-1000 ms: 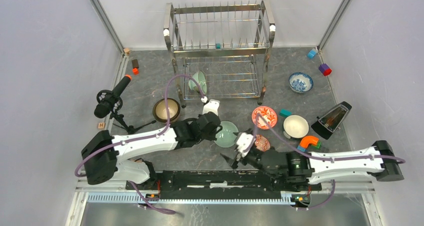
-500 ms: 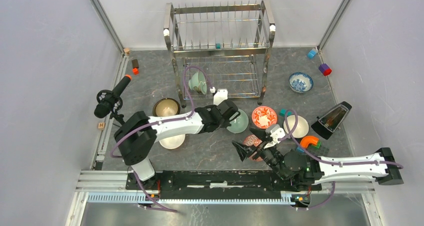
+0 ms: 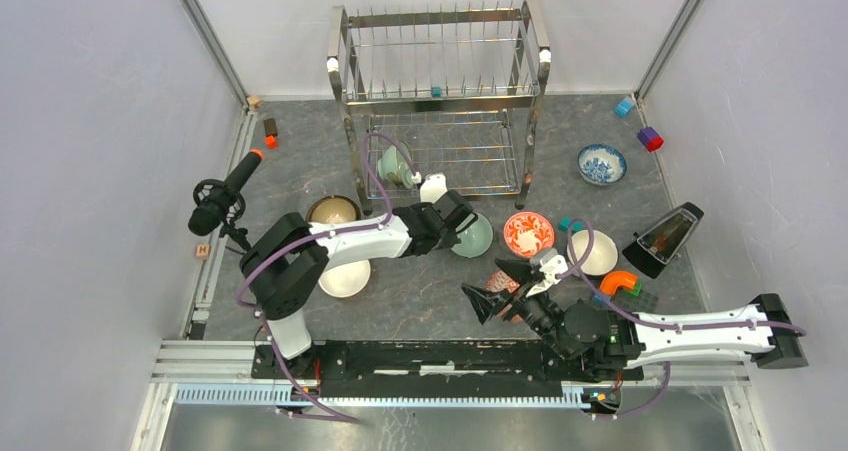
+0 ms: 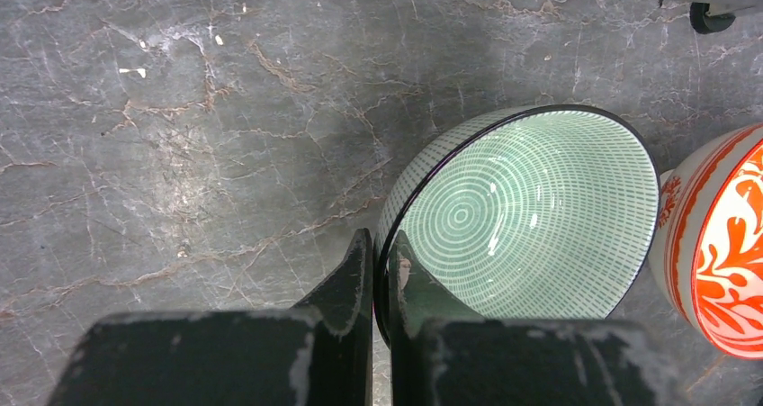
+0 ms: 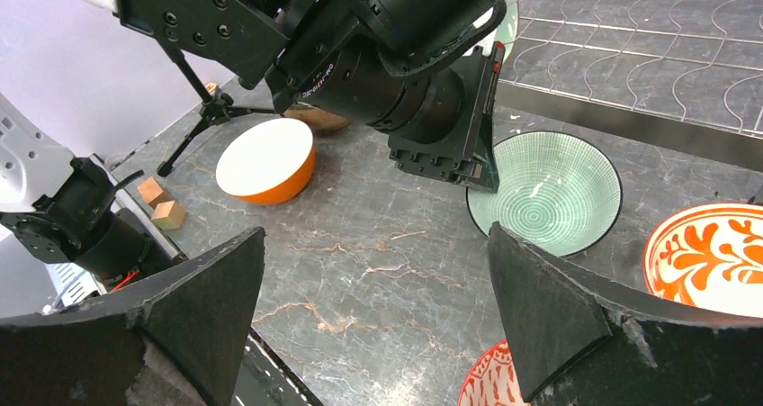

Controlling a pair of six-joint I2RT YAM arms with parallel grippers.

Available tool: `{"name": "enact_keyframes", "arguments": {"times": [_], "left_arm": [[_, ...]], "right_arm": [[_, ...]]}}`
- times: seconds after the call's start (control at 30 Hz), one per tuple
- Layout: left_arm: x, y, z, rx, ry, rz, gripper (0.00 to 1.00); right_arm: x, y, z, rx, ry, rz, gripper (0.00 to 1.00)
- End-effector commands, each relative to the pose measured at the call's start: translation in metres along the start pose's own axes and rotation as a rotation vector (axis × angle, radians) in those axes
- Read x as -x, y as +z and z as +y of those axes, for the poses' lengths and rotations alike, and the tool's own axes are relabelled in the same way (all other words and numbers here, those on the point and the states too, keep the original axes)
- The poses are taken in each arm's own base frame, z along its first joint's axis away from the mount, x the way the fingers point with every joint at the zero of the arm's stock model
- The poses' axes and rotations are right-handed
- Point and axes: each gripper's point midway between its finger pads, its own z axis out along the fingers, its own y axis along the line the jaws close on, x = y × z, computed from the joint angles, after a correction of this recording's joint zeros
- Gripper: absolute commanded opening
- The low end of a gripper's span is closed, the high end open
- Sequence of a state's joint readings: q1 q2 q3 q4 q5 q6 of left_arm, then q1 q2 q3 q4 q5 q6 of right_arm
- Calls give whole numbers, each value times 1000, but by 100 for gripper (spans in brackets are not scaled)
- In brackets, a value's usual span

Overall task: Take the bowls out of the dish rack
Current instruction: Place the bowl at the center of the board.

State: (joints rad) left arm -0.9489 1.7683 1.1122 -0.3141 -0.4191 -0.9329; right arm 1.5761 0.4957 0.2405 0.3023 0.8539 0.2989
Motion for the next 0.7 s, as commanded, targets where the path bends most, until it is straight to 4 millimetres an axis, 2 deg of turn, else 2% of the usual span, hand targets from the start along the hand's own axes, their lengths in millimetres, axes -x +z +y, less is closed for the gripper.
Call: {"name": "enact_keyframes", "arguments": {"times": [0.0, 0.23, 0.37, 0.53, 0.67], "left_arm": [[15, -2, -21, -61, -84, -34, 13], [9, -9, -20, -99, -48, -14, 48], [13, -23, -18, -130, -42, -24, 63], [27, -60, -11, -182, -27, -72, 80], [38, -92, -4, -225, 23, -126, 87]], "right_arm": [[-5, 1, 5, 17, 18, 10, 98], [-13, 1, 3, 11, 10, 26, 98], [-11, 0, 3, 12, 10, 27, 98], [-9, -1, 2, 13, 15, 25, 98], [-7, -2, 0, 8, 3, 24, 98]]}}
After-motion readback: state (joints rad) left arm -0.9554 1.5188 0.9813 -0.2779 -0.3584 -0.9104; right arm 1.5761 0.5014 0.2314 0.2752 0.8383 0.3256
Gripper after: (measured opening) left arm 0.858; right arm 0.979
